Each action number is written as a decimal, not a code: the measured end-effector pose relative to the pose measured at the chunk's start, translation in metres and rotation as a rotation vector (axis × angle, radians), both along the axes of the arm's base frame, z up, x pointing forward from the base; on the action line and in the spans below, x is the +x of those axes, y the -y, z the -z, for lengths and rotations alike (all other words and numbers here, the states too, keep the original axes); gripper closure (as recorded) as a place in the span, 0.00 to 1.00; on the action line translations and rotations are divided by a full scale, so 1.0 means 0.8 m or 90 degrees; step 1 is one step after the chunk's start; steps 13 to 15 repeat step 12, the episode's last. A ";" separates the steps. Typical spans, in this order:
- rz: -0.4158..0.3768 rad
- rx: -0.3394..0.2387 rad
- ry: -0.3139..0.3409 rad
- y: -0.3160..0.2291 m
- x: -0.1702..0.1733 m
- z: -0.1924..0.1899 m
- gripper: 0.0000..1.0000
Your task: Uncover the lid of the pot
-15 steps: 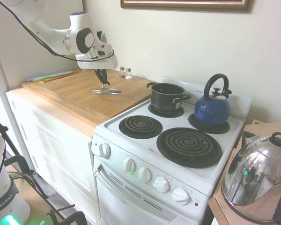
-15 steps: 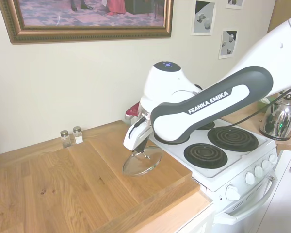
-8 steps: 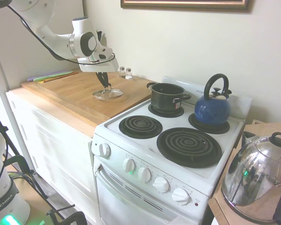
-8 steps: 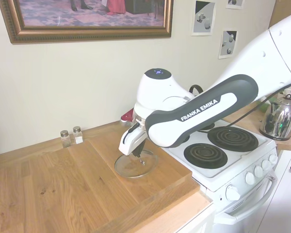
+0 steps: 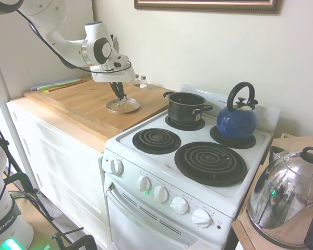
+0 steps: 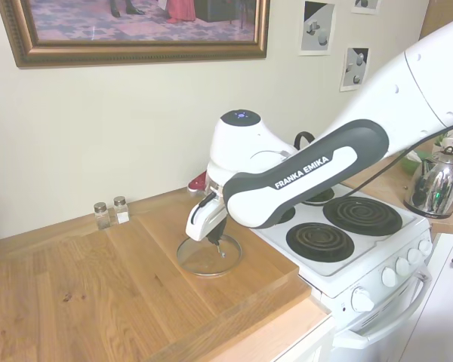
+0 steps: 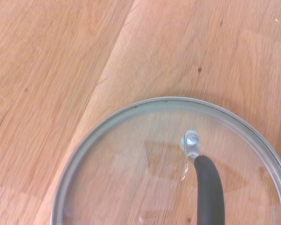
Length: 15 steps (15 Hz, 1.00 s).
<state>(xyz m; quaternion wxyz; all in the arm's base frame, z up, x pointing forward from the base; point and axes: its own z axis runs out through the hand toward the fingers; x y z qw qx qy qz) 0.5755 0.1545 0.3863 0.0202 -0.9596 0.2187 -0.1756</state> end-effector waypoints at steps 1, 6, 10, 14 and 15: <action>-0.001 -0.001 0.000 0.000 0.000 0.000 0.00; -0.004 -0.002 0.004 0.003 0.002 -0.005 0.00; -0.006 0.006 0.013 0.010 0.008 -0.017 0.00; 0.005 0.026 0.049 0.025 0.013 -0.029 0.00; 0.005 0.026 0.049 0.025 0.013 -0.029 0.00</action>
